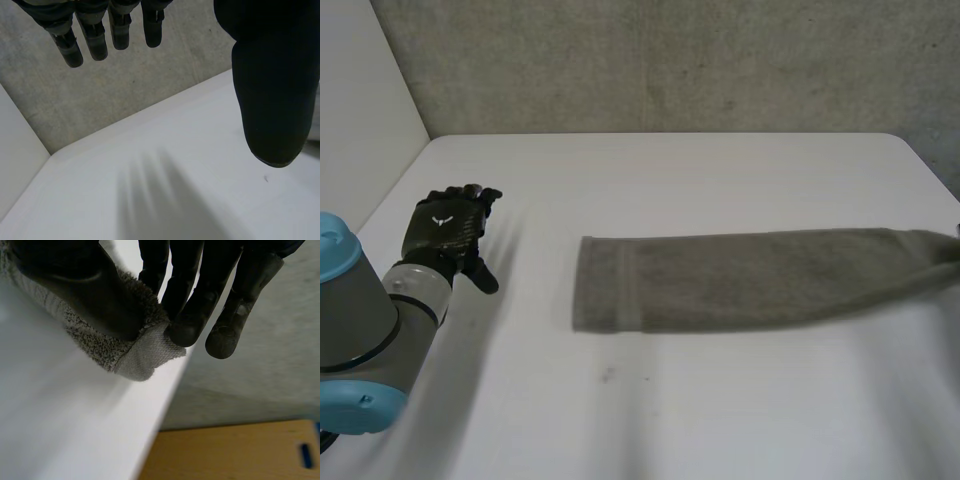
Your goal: Fold the towel.
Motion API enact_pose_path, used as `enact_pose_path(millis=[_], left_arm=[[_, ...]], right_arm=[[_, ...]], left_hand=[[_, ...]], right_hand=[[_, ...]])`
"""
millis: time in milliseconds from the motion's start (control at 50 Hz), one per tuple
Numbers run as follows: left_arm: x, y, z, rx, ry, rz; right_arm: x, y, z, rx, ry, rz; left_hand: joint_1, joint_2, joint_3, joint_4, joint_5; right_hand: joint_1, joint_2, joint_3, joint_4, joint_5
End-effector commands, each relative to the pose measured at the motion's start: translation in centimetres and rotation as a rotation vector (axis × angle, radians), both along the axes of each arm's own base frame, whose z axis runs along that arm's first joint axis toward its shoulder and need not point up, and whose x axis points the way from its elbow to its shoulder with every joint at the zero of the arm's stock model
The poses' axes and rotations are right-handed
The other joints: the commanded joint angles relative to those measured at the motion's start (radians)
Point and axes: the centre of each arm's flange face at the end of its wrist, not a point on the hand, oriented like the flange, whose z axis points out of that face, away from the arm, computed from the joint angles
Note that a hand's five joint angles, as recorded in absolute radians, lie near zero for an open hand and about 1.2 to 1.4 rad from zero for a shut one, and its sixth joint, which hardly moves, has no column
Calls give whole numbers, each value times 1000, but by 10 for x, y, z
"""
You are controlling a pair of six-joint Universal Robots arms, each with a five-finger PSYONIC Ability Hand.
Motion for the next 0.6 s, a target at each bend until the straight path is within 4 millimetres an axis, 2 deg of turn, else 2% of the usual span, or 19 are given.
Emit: enact_pose_path(millis=[20, 40, 60, 100, 120, 140, 160, 200, 220, 260, 280, 320, 340, 380, 400, 440, 460, 540, 600], left_arm=[[2, -1, 6, -19, 5, 7], [2, -1, 6, -19, 5, 7], [2, -1, 6, -17, 5, 7], [3, -1, 6, -17, 5, 9], [3, -1, 6, -17, 5, 9], [3, -1, 6, -19, 5, 9], [3, -1, 6, -17, 5, 9], [3, -1, 6, -19, 5, 10], [3, -2, 6, -19, 5, 10], [3, -1, 6, -18, 5, 10], [3, -1, 6, -18, 5, 10], [3, -1, 6, -18, 4, 12], [3, -1, 5, -16, 4, 12], [3, -1, 5, -18, 4, 13], [3, -1, 5, -22, 6, 13], [4, -1, 4, -24, 6, 13], [3, 0, 3, -26, 7, 12], [3, 0, 2, -32, 8, 12], [3, 0, 3, -39, 9, 10]], right_arm=[[58, -1, 60, -138, 18, 109], [91, 6, 69, -167, 1, 186], [92, 6, 69, -167, 1, 187], [158, 27, 83, -218, -14, 337], [158, 27, 83, -218, -14, 338], [190, 41, 85, -236, -19, 411], [191, 41, 85, -237, -19, 412], [254, 76, 75, -236, -31, 574], [255, 76, 75, -236, -31, 575], [310, 119, 53, -204, -29, 737], [310, 120, 52, -204, -29, 738], [344, 160, 27, -155, -12, 865], [344, 161, 27, -155, -12, 865], [364, 198, 1, -97, -2, 967], [364, 198, 1, -97, -2, 968], [374, 232, -22, -39, 9, 1065], [374, 232, -22, -39, 9, 1065], [369, 256, -41, 30, 20, 1139], [366, 259, -45, 49, 23, 1147]], left_hand=[[-1, 9, 8, 9, -32], [-1, 9, 8, 9, -32], [-1, 9, 8, 9, -32], [-1, 9, 8, 9, -32], [-1, 9, 8, 9, -32], [-1, 9, 8, 9, -32], [-1, 9, 8, 9, -32], [-1, 9, 8, 9, -32], [-1, 9, 8, 9, -32], [-1, 9, 8, 9, -32], [-1, 9, 8, 9, -32], [-1, 9, 8, 9, -32], [-1, 9, 8, 9, -32], [-1, 9, 8, 9, -32], [-1, 9, 8, 9, -32], [-1, 9, 8, 9, -32], [-1, 9, 8, 9, -32], [-1, 9, 8, 9, -32], [-1, 9, 8, 9, -32]], right_hand=[[83, 87, 61, 57, 59], [83, 87, 61, 57, 59], [83, 87, 61, 57, 59], [83, 87, 61, 57, 59], [83, 87, 61, 57, 59], [83, 87, 61, 57, 59], [83, 87, 61, 57, 59], [83, 87, 61, 57, 59], [83, 87, 61, 57, 59], [83, 87, 61, 57, 59], [83, 87, 61, 57, 59], [83, 87, 61, 57, 59], [83, 87, 61, 57, 59], [83, 87, 61, 57, 59], [83, 87, 61, 57, 59], [83, 87, 61, 57, 59], [83, 87, 61, 57, 59], [83, 87, 61, 57, 59], [83, 87, 61, 57, 59]])
